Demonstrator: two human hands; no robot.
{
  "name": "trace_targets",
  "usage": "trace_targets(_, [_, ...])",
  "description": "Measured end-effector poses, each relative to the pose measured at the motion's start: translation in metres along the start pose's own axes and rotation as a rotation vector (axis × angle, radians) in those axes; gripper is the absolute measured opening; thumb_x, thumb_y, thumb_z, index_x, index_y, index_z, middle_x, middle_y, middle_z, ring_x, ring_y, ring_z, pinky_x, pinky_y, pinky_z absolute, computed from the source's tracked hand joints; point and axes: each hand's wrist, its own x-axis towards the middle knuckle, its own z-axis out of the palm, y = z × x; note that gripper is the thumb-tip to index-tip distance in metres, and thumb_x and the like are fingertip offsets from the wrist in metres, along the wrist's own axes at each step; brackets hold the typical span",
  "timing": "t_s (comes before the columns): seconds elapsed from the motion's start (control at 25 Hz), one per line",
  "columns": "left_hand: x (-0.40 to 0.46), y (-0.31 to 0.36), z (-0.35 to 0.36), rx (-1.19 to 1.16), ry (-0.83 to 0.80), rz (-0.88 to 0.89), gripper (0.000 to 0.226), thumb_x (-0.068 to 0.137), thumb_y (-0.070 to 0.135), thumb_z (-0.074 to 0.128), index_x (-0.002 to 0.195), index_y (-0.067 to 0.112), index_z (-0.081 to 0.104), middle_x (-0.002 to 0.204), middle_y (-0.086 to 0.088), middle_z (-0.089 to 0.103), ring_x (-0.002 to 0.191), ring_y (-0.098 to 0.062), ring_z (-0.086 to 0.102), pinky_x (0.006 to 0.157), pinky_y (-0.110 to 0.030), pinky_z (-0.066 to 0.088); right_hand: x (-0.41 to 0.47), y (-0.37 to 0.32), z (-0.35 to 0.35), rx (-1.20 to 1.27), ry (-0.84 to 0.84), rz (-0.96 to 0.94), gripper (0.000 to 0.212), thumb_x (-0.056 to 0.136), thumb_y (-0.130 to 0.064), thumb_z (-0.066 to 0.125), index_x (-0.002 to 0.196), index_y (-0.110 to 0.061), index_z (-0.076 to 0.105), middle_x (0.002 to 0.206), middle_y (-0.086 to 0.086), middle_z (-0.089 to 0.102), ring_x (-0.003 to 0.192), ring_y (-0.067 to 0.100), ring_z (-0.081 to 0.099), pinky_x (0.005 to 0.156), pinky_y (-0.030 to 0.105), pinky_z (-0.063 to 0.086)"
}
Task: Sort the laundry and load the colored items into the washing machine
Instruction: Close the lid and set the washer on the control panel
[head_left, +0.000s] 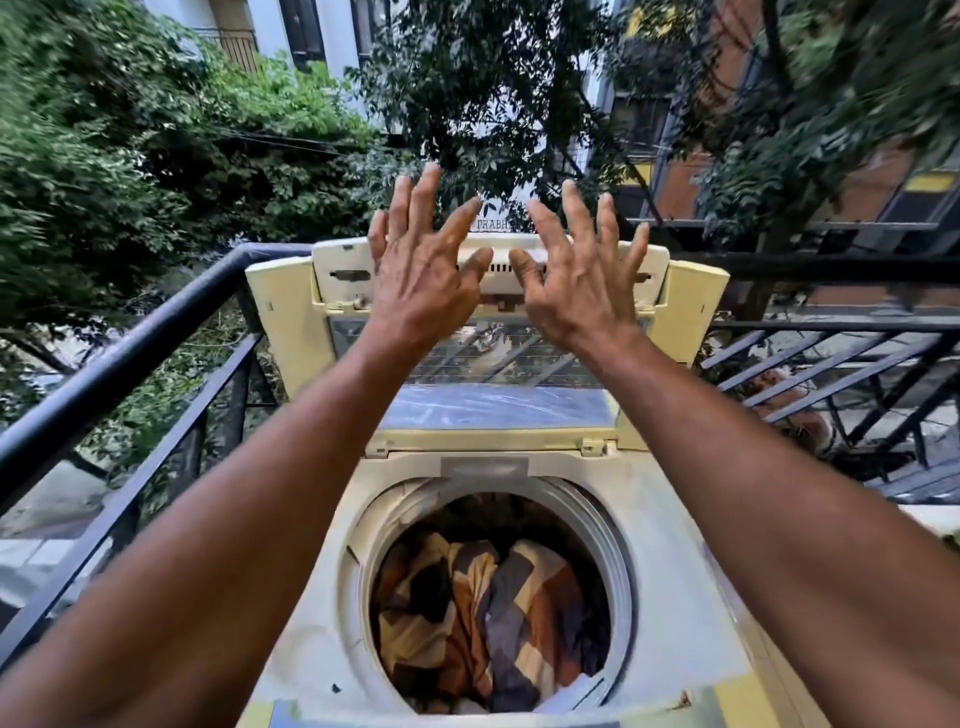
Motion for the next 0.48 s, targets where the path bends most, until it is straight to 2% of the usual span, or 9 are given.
trace_targets(0.16, [0.013, -0.011, 0.011, 0.033, -0.162, 0.000, 0.064, 0.098, 0.067, 0.021, 0.156, 0.039, 0.027, 0.168, -0.006, 0.020, 0.156, -0.031, 0.012, 0.126, -0.052, 0.006, 0.013, 0.002, 0.003, -0.055, -0.096, -0.002, 0.070, 0.096, -0.073, 0.008, 0.158, -0.042, 0.019, 0.170, 0.002, 0.015, 0.154, 0.043, 0.014, 0.115, 0.078, 0.001])
trace_targets(0.32, [0.013, -0.011, 0.011, 0.045, -0.130, 0.002, 0.062, 0.096, 0.069, 0.022, 0.151, 0.044, 0.034, 0.158, -0.005, 0.041, 0.142, -0.033, 0.038, 0.122, -0.054, 0.017, 0.009, 0.000, 0.001, -0.063, -0.117, -0.004, 0.069, 0.095, -0.073, 0.008, 0.156, -0.044, 0.023, 0.165, 0.001, 0.031, 0.151, 0.042, 0.024, 0.114, 0.079, 0.005])
trace_targets(0.48, [0.002, -0.006, 0.004, 0.029, -0.092, -0.002, 0.059, 0.096, 0.068, 0.028, 0.148, 0.043, 0.040, 0.135, -0.004, 0.058, 0.124, -0.029, 0.048, 0.112, -0.052, 0.029, -0.004, -0.002, -0.008, -0.061, -0.090, -0.007, 0.068, 0.096, -0.071, 0.012, 0.155, -0.042, 0.028, 0.156, 0.001, 0.044, 0.144, 0.039, 0.037, 0.113, 0.080, 0.010])
